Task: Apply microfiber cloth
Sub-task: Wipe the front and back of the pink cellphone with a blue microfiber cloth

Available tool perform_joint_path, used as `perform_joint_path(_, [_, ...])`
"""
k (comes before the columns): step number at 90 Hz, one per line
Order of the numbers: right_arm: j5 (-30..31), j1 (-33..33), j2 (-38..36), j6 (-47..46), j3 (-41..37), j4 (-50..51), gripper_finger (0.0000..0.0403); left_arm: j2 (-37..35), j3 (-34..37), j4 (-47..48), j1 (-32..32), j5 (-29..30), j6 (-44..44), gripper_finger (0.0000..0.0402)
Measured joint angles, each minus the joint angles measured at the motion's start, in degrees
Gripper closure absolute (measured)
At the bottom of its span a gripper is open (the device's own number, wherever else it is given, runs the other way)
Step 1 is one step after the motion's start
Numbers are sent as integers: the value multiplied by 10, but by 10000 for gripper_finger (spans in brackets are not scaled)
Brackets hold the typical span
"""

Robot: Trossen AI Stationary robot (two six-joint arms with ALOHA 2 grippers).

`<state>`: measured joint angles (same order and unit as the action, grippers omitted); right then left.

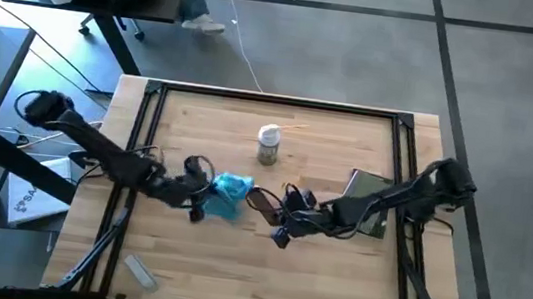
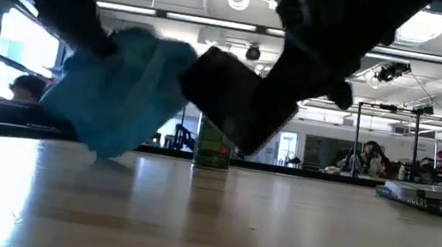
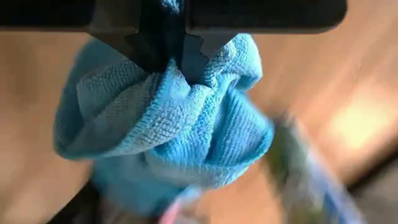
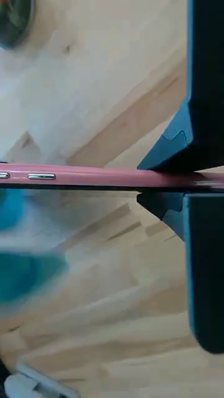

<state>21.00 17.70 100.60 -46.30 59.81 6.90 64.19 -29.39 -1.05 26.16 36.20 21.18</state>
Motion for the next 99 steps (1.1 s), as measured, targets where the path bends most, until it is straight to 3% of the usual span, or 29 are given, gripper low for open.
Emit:
perform_joint_path(21, [-32, -43, 22, 44, 0, -172, 402, 45, -1, -144, 10, 55, -68, 401])
perform_joint_path(36, [-45, -58, 22, 62, 0, -209, 402, 96, -1, -232, -18, 98, -109, 401])
perform_joint_path(45, [-47, -61, 22, 60, 0, -208, 402, 124, -1, -302, -32, 91, -143, 401])
perform_joint_path(55, [-57, -60, 22, 57, 0, -212, 402, 150, -4, -360, -41, 26, -183, 401])
perform_joint_path(63, [-62, -59, 22, 58, 0, -218, 402, 172, -17, -360, -41, -14, -188, 401])
perform_joint_path(74, [-63, -59, 22, 58, 0, -219, 402, 194, -28, -341, -30, -16, -188, 401])
perform_joint_path(84, [-69, -59, 23, 53, 0, -220, 402, 197, -29, -299, -11, 30, -179, 401])
perform_joint_path(99, [-77, -60, 23, 52, 0, -222, 402, 181, -29, -231, 34, 156, -180, 401])
